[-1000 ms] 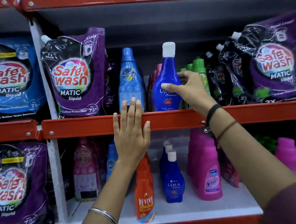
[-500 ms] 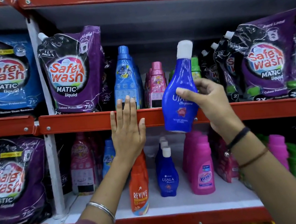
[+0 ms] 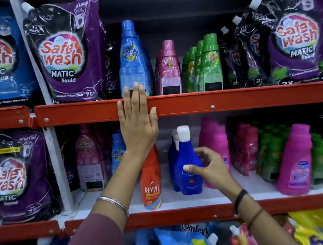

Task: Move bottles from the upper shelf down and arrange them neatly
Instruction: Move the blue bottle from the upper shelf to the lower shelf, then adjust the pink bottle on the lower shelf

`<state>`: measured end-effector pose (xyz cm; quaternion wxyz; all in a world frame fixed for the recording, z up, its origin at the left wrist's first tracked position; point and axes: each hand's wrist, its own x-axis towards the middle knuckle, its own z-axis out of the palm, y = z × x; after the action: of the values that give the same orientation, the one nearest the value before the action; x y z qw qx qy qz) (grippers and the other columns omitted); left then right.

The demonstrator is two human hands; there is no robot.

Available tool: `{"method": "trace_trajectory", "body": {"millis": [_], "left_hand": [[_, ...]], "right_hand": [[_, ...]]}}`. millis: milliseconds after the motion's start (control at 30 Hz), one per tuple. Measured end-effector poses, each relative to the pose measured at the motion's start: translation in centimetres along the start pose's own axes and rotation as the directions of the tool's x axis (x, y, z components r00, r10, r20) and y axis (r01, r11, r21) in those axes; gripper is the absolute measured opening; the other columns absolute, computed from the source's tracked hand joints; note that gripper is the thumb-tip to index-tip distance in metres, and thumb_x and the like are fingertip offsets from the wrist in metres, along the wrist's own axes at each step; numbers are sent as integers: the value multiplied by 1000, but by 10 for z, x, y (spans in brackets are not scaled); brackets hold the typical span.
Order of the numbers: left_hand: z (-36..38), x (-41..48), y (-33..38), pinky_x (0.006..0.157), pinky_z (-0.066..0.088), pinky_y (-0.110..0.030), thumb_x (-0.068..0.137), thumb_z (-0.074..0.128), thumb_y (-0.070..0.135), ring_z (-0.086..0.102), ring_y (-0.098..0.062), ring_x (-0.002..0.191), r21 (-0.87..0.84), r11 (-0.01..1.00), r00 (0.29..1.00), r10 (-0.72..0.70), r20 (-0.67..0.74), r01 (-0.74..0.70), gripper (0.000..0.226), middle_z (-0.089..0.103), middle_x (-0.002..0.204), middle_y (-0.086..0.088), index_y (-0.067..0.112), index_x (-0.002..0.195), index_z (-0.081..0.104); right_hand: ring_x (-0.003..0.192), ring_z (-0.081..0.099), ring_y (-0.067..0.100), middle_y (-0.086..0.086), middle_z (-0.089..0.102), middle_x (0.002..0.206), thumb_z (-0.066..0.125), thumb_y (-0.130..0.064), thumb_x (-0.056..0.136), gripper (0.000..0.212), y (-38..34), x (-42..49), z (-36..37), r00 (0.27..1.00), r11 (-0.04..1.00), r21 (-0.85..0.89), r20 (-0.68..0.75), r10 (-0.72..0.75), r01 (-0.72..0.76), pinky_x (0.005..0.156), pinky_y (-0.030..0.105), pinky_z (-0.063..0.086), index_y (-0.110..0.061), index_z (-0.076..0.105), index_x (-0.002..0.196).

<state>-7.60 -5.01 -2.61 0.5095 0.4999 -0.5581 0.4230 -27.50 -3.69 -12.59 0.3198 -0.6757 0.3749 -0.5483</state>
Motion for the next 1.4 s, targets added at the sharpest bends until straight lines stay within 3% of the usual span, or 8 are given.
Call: {"method": "trace_trajectory", "body": {"millis": [100, 200, 600, 933, 1100, 1200, 1300, 1400], "left_hand": [[0, 0, 0, 120, 1, -39, 100, 26, 34, 11, -24, 147, -11, 1000, 1000, 10, -13, -10, 55, 24, 157, -8, 11, 150, 17], [0, 0, -1, 120, 1, -39, 100, 27, 33, 11, -24, 146, -22, 1000, 1000, 14, -25, -15, 55, 25, 157, -8, 10, 149, 18], [4, -1, -2, 121, 1, -39, 100, 28, 33, 12, -25, 146, -22, 1000, 999, 17, -33, -17, 55, 25, 157, -8, 10, 149, 18], [1, -1, 1, 121, 3, -41, 101, 26, 34, 11, -25, 146, -5, 1000, 1000, 2, -15, -3, 55, 23, 157, -8, 10, 150, 17], [-1, 0, 15, 120, -1, -40, 100, 30, 32, 7, -26, 147, -37, 999, 999, 15, 31, -14, 57, 18, 159, -9, 9, 150, 15], [2, 2, 34, 120, -3, -38, 99, 32, 34, 8, -25, 147, -49, 997, 997, 63, 43, -61, 59, 18, 159, -9, 10, 150, 15], [6, 5, 51, 119, -6, -37, 100, 30, 36, 7, -24, 148, -56, 996, 996, 73, 48, -70, 59, 17, 159, -8, 11, 151, 13], [11, 6, 58, 119, -8, -38, 100, 30, 37, 6, -24, 147, -23, 998, 997, 55, 50, -54, 59, 17, 160, -6, 12, 151, 13]], "right_hand": [[95, 69, 23, 3, 74, 101, 87, -36, 55, 58, 27, 1, 7, 998, 997, -40, 10, 64, -64, 86, 45, 56, -18, 64, 106], [98, 68, 21, 2, 73, 105, 85, -46, 50, 67, 46, 1, 13, 994, 993, -35, 15, 112, -112, 90, 47, 55, -20, 63, 108], [106, 64, 20, 3, 70, 113, 84, -27, 66, 56, 80, 5, 21, 984, 985, -2, 41, 172, -172, 87, 31, 54, -16, 60, 115], [106, 59, 10, 1, 61, 119, 82, -25, 69, 59, 78, -1, 18, 992, 990, -83, 30, 120, -117, 74, 6, 47, -16, 56, 121], [102, 60, 15, 0, 63, 110, 78, -27, 73, 49, 71, -7, -24, 982, 996, -50, -173, 70, -80, 76, 13, 50, -16, 58, 116], [97, 61, 24, 6, 63, 104, 74, -21, 78, 32, 67, -9, -68, 900, 993, -118, -431, -67, 17, 85, 31, 49, -19, 58, 106], [96, 59, 34, 9, 60, 100, 71, -18, 81, 25, 66, -9, -118, 680, 960, -272, -691, -246, 70, 84, 40, 47, -16, 58, 103], [108, 52, 36, 23, 56, 113, 69, -21, 81, 39, 70, -8, -161, 531, 925, -373, -799, -281, -72, 90, 39, 39, -2, 55, 112]]}}
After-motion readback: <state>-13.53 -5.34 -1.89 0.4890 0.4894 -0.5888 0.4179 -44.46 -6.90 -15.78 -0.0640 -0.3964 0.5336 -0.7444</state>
